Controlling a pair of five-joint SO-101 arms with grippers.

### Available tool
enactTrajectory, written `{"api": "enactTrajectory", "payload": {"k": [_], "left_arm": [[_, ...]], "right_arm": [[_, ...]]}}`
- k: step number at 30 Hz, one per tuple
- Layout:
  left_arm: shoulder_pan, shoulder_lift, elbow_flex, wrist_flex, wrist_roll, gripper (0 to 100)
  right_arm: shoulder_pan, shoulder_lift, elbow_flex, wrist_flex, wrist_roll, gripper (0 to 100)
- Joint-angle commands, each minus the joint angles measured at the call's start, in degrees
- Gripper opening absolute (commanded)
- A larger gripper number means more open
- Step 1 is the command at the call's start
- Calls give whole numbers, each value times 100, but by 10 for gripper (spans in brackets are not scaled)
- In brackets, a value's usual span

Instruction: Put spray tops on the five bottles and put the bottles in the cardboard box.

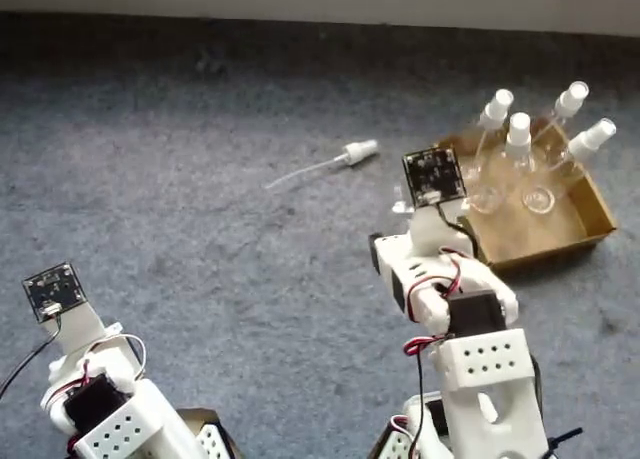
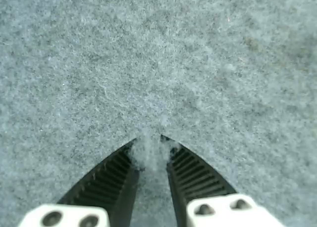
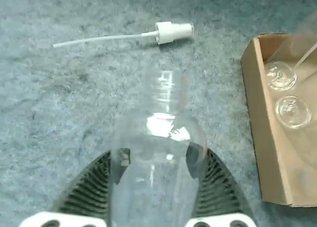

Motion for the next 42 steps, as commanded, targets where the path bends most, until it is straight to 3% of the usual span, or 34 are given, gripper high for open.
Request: {"api": "enactTrajectory", "payload": {"k": [1, 6, 20, 26, 29, 42], "left_arm": [[75, -57, 110, -62, -53, 5], [75, -57, 110, -62, -53, 5], [75, -57, 110, -62, -53, 5], [75, -57, 110, -62, -53, 5], [75, -57, 110, -62, -53, 5], [75, -57, 110, -62, -53, 5]], "right_arm": [[75, 734, -57, -224, 167, 13], [75, 1938, -57, -655, 677, 13], [48, 3257, -57, -1042, 712, 15], [48, 3380, -57, -1033, 712, 151], [40, 3327, -66, -1015, 712, 164], [40, 3873, -1244, 286, 703, 199]]}}
